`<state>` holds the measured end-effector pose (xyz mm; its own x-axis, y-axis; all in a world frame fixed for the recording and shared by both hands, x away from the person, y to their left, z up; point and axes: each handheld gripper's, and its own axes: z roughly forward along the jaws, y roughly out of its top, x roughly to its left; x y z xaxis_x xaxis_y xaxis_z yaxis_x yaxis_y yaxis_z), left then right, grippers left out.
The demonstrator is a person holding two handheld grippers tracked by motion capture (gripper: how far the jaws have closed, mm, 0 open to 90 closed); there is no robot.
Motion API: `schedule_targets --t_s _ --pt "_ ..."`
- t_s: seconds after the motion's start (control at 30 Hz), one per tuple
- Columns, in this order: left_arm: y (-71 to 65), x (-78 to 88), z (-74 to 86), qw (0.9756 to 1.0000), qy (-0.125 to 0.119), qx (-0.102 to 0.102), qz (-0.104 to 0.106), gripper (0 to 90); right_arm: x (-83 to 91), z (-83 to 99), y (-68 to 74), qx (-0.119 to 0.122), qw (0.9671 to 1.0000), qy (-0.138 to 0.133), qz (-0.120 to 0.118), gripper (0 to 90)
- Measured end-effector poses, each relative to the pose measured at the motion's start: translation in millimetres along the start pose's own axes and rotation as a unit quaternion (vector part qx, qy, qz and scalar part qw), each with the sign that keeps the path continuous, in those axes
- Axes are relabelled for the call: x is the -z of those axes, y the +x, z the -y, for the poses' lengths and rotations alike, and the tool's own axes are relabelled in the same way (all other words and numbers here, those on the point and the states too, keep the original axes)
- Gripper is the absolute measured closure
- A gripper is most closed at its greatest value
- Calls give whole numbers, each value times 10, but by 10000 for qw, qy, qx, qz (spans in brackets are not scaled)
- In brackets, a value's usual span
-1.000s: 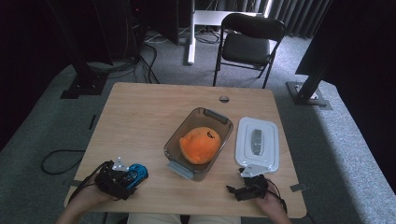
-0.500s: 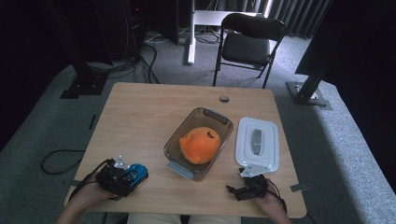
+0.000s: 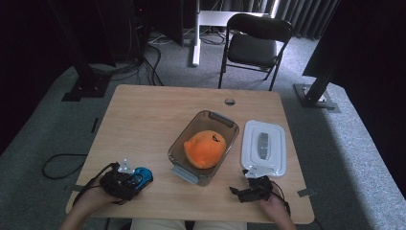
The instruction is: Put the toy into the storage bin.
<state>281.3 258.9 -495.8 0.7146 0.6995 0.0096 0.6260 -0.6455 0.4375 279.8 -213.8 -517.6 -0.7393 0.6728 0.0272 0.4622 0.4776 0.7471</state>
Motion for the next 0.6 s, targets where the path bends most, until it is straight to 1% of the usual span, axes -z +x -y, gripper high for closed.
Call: schedule_targets --t_s 0.07,0.13,0.17,0.2,0.23,0.27,0.3,0.33,0.4,0.5,0.53,0.6 --pt "9 1 -4 10000 4 3 26 266 -23 -63 -16 -133 9998 -20 164 134" --pt "26 5 -6 10000 1 34 74 266 -46 -123 -28 -206 9993 -115 300 135" --pt "36 4 -8 10000 0 60 65 266 -59 -155 -31 -248 9990 -156 343 135" --pt "41 6 -9 10000 4 40 72 266 -72 -187 -33 -281 9988 -177 370 135" --pt "47 10 -13 10000 -7 85 43 266 -85 -218 -32 -310 9984 -196 423 135" --pt "53 19 -17 10000 -2 64 26 267 -100 -247 -29 -359 9980 -211 469 135" --pt "58 53 -21 9999 -91 48 55 289 -116 -273 -27 -398 9977 -216 495 134" --pt "69 83 -32 9998 -137 127 50 288 -133 -295 -26 -425 9975 -222 511 134" --pt "89 116 -51 9998 -128 120 -18 288 -164 -331 -15 -452 9969 -226 602 135" --pt "116 142 -64 9998 -121 163 -59 289 -217 -372 -7 -480 9968 -236 603 135" --pt "124 152 -68 9999 -112 130 -5 289 -235 -382 -5 -503 9966 -239 603 134" --pt "135 178 -81 9997 -152 165 16 289 -265 -399 5 -525 9969 -262 520 134"
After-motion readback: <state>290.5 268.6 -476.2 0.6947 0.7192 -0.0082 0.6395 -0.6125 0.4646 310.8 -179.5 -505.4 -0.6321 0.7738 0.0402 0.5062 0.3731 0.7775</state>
